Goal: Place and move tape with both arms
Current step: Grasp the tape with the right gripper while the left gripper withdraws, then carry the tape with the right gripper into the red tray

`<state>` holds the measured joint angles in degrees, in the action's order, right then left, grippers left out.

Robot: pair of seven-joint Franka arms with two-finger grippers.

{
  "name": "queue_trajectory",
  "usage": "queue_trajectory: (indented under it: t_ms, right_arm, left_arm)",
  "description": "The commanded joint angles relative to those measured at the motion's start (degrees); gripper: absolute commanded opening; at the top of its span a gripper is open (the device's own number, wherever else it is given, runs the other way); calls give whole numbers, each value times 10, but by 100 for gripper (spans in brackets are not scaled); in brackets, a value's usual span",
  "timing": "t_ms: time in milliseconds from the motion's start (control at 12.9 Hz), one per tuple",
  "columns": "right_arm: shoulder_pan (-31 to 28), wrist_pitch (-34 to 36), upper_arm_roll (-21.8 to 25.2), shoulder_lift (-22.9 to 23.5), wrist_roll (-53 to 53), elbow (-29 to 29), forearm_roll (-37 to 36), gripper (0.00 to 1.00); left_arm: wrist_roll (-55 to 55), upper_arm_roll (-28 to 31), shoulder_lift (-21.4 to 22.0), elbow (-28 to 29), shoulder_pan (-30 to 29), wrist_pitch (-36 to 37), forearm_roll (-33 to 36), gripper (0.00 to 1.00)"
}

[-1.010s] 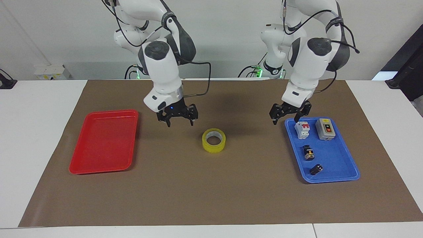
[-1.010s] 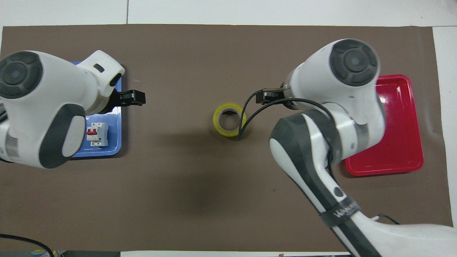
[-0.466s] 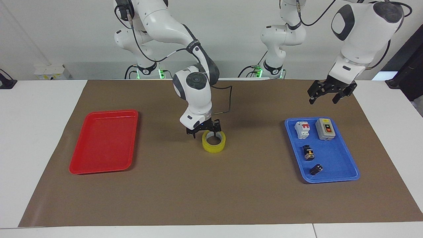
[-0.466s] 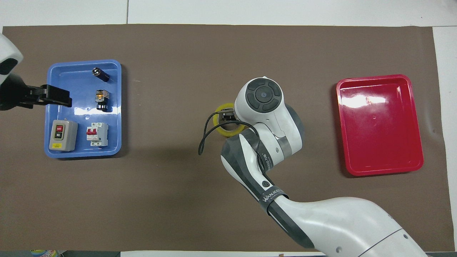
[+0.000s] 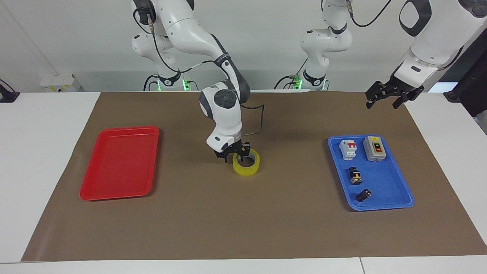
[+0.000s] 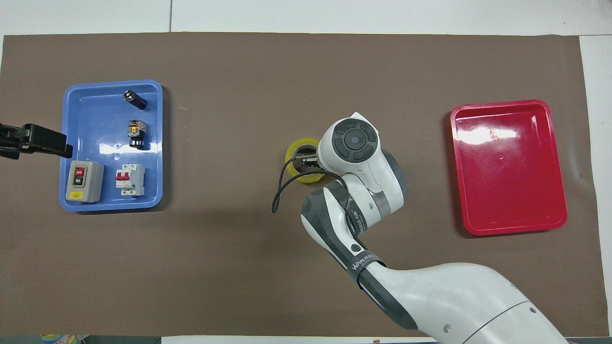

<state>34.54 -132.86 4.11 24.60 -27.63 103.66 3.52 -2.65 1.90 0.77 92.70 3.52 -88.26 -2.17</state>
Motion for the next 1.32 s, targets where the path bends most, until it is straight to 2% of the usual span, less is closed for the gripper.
queue_trajectory:
  t_ms: [0,233,389,544,699,855,933,1244]
  right_arm:
    - [-3,11,1,-14,0,10,-9,0]
    - [-31,104,5,-14,32,-46,-42,0]
    - [-107,158,5,-50,107,-56,-41,0]
    - [-188,225,5,-97,242,-47,-39,0]
    - [-280,265,5,-133,381,-17,-40,0]
    - [-367,253,6,-137,490,5,-41,0]
    - [-399,221,6,-141,530,23,-41,0]
    - [-432,43,6,-177,566,167,-41,0]
  left_arm:
    - [-12,-1,8,8,-7,5,-16,100]
    - [-5,-1,7,8,-7,0,-13,100]
    - [-12,0,7,6,-7,0,-6,100]
    - [-12,0,6,5,-7,-24,-3,100]
    - [-29,-1,4,5,-7,-32,15,100]
    - [-52,-1,4,5,-7,-37,21,100]
    - [-51,-1,6,6,-7,-36,21,100]
    - [-51,-1,6,7,-2,-32,21,100]
